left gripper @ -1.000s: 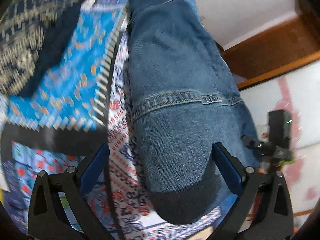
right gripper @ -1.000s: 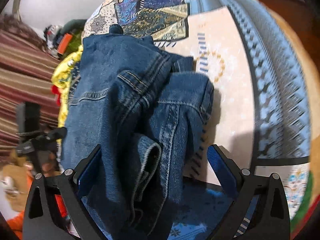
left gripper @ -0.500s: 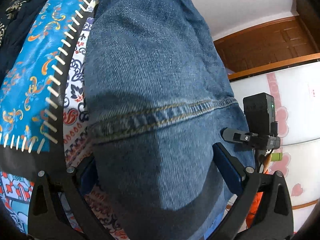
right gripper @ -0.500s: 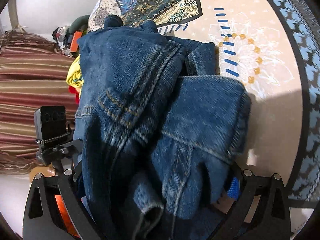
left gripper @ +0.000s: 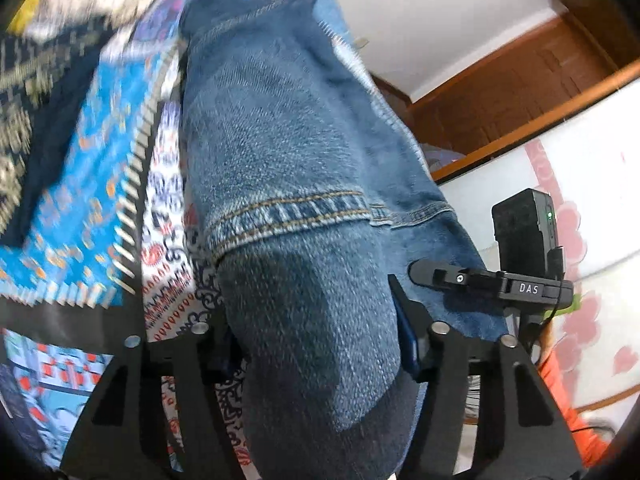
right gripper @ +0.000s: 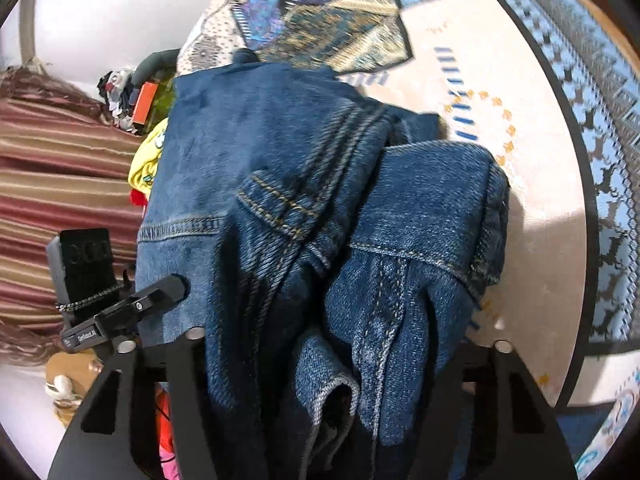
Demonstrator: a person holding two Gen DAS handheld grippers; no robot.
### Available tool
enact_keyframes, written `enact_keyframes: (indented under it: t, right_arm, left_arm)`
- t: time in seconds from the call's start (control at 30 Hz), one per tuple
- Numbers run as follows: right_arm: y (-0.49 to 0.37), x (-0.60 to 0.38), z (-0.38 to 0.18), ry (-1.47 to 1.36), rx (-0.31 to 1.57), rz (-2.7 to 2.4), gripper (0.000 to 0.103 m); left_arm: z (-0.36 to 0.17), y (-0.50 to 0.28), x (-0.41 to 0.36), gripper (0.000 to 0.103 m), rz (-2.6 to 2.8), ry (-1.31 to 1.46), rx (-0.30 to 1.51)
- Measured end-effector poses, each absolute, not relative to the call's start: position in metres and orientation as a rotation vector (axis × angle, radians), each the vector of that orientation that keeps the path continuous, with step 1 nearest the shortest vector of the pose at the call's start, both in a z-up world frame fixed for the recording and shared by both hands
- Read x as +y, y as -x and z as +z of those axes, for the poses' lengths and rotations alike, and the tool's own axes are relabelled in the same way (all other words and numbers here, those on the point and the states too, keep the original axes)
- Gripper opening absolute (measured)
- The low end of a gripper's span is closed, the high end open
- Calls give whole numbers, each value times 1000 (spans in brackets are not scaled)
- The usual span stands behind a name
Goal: Fold large clothes
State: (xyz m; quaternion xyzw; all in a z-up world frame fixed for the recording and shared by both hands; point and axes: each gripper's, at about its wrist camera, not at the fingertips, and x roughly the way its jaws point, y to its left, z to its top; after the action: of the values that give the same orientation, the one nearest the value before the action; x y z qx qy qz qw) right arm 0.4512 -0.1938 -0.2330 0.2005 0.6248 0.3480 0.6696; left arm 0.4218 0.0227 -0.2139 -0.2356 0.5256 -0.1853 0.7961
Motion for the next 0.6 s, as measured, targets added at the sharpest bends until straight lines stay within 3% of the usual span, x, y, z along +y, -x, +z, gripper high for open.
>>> enact_keyframes:
  t: [0.17,0.6]
  right_arm:
    - [-445,-171,-202,-449,1346,831,45]
    - [-460,-56,-114,-366,1089,988,45]
  left_arm:
    - [-171,-411,42,56,-394,489,1029]
    - [-65,-396,180,56,-288,419,787]
